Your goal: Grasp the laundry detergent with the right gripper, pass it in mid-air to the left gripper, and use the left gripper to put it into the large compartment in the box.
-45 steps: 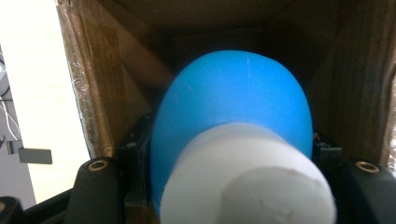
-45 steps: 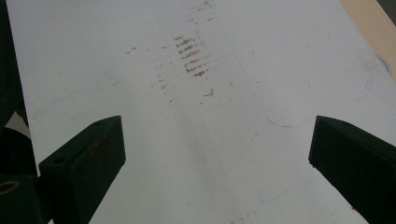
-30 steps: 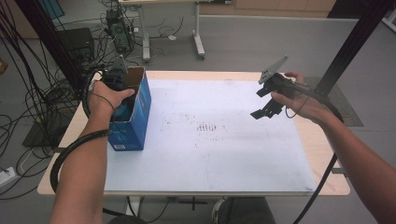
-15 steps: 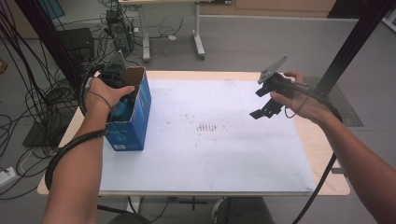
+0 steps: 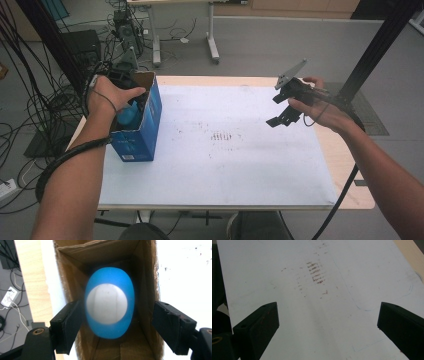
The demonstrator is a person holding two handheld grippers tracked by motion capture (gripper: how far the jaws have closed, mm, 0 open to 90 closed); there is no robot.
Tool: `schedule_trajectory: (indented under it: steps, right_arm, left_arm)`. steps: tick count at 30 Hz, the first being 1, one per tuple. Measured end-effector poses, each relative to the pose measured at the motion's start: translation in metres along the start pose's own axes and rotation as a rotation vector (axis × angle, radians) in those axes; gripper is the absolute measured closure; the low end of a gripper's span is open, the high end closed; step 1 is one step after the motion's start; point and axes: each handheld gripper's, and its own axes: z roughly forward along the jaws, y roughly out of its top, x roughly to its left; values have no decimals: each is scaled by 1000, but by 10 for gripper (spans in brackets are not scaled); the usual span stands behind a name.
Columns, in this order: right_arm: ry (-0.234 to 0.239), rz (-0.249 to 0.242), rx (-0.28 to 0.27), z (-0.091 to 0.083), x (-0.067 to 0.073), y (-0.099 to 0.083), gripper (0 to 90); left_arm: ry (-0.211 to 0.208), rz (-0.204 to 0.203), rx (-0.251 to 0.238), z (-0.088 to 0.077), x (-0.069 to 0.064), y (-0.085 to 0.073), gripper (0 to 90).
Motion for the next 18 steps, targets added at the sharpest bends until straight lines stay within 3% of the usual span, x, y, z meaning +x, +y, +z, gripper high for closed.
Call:
schedule_trajectory:
  steps: [10,18]
  right_arm:
    - [-9,1,16,-1,-4,4,39]
    - [-24,7,29,-5,-13,7,38]
  left_arm:
    - [-8,28,-48,-30,-3,-10,222]
    - [-46,80,-109,-51,-27,-10,188]
